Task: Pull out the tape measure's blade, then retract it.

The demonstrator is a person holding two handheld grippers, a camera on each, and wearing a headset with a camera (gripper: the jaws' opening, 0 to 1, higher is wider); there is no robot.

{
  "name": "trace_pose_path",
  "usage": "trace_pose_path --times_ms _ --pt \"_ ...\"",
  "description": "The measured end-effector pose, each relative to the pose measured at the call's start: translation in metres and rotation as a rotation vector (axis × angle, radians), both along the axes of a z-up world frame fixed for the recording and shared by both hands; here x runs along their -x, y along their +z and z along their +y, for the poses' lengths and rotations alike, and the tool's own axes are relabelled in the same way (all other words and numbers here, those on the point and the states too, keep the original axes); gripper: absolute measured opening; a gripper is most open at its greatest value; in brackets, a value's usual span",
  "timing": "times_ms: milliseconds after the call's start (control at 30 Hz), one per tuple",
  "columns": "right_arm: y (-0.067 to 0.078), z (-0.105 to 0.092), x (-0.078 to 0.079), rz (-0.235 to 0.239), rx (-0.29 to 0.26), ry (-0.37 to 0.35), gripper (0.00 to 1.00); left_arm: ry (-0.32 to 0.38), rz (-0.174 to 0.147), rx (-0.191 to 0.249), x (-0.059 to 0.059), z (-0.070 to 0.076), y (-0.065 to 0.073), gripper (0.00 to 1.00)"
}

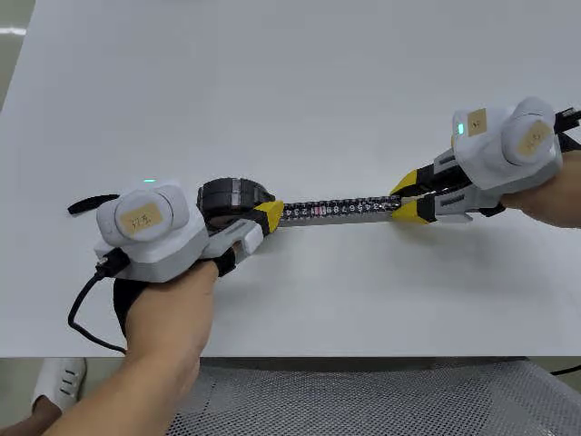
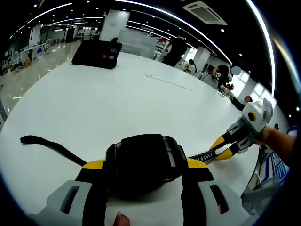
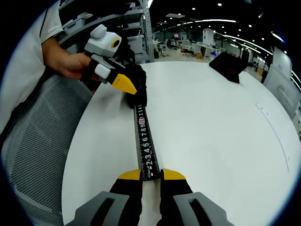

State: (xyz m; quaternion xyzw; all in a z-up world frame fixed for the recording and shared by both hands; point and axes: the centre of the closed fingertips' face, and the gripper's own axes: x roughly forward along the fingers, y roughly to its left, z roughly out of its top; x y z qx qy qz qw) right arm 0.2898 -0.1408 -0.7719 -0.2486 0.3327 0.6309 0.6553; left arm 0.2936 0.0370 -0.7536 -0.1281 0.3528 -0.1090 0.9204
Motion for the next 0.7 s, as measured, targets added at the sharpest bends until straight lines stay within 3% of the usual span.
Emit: trace_pose_path --times_ms 700 --pt "0.002 0.035 0.003 0.035 -0.048 0.004 0.1 0.0 0.0 0.01 0.0 -0.001 0.0 0.59"
